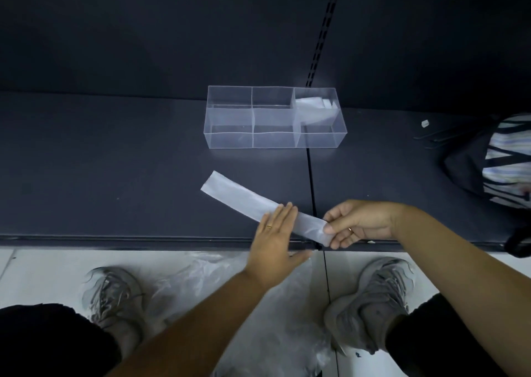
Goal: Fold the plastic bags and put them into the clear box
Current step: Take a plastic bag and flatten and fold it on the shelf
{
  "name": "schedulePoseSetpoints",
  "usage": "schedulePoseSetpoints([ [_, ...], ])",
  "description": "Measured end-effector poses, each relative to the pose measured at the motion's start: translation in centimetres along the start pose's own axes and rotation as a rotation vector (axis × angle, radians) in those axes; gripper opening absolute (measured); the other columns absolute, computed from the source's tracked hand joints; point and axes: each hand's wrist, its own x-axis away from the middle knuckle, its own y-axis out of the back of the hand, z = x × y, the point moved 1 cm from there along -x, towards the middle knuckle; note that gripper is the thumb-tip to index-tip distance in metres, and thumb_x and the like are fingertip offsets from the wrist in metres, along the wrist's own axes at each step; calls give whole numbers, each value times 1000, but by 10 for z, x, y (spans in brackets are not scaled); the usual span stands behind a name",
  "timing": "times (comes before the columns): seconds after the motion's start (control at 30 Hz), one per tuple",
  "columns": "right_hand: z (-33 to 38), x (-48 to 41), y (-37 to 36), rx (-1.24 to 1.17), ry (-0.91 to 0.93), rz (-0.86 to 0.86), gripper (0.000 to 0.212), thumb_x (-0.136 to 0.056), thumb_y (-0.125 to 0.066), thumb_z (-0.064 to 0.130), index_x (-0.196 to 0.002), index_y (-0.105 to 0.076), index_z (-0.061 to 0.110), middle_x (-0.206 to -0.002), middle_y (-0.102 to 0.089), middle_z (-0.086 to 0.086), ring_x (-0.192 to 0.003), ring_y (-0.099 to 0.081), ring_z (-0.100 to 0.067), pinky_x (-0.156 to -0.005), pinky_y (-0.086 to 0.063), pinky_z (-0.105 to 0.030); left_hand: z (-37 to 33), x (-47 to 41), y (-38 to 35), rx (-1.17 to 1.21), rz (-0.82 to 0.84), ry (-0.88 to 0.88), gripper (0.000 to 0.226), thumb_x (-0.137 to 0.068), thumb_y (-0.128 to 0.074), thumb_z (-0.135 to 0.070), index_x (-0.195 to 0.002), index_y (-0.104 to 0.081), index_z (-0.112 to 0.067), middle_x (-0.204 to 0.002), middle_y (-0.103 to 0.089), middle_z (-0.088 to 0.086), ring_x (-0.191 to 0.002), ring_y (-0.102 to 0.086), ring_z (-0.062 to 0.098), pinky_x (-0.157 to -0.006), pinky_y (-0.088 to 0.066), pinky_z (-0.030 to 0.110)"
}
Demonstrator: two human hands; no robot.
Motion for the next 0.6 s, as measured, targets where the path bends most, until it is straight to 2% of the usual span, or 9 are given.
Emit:
schedulePoseSetpoints([
  [0.03,5,2,-4,9,16,42,3,-83,-67,10,-85,-65,10,-84,-73,-11,-70,-69,-14,-63,-55,-21,-12,0,-4,105,-79,52,77,-85,-65,-44,-147,-32,-11,-154,-31,3,-144,-21,13,-120,-9,32],
  [0.1,16,4,-10,31,56,110,14,-80,-68,20,-89,-65,9,-85,-72,-9,-72,-69,-13,-65,-55,-21,-28,-4,-3,318,-205,189,54,-89,-66,-24,-138,-49,-11,-141,-51,3,-132,-44,14,-113,-31,32],
  [0.17,24,3,-13,-10,121,77,27,-79,-65,33,-92,-64,10,-84,-71,-6,-71,-66,-12,-66,-54,-22,-37,-7,6,562,-244,303,30,-96,-56,-21,-124,-63,-13,-117,-68,0,-107,-61,8,-96,-47,29],
  [0.23,27,-3,-10,-68,222,-129,33,-81,-61,43,-95,-63,13,-88,-67,-4,-68,-60,-11,-68,-53,-24,-39,-11,18,812,-244,406,25,-99,-51,-20,-116,-68,-13,-103,-72,-6,-95,-65,-1,-88,-47,16],
  [0.3,26,-15,-9,-65,332,-313,26,-92,-54,37,-107,-62,17,-107,-65,-1,-65,-52,-11,-70,-50,-25,-32,-16,32,993,-207,538,23,-99,-50,-19,-112,-68,-16,-97,-73,-10,-91,-65,-7,-79,-44,6],
  [0.37,23,-28,-18,-128,376,-255,26,-100,-45,30,-119,-59,18,-120,-65,0,-59,-46,-11,-68,-49,-27,-16,-21,41,1111,-141,661,25,-100,-48,-25,-107,-70,-17,-98,-75,-3,-94,-67,3,-76,-48,13],
  [0.43,20,-42,-32,-140,343,-174,31,-100,-45,33,-123,-58,17,-111,-67,-1,-55,-43,-11,-66,-50,-28,-1,-26,49,1221,-88,769,29,-100,-47,-27,-112,-69,-12,-106,-73,6,-100,-67,16,-82,-51,24],
  [0.53,13,-59,-43,-18,304,-198,30,-94,-58,30,-121,-60,15,-93,-64,-2,-57,-48,-11,-71,-53,-30,16,-33,56,1335,-45,798,30,-101,-44,-25,-116,-66,-11,-110,-71,9,-99,-67,19,-78,-53,27],
  [0.6,10,-67,-46,68,290,-233,28,-89,-67,21,-116,-60,16,-92,-68,0,-60,-55,-8,-72,-53,-28,27,-39,59,1354,-29,801,29,-103,-40,-25,-113,-64,-13,-111,-71,10,-101,-68,22,-85,-54,34],
])
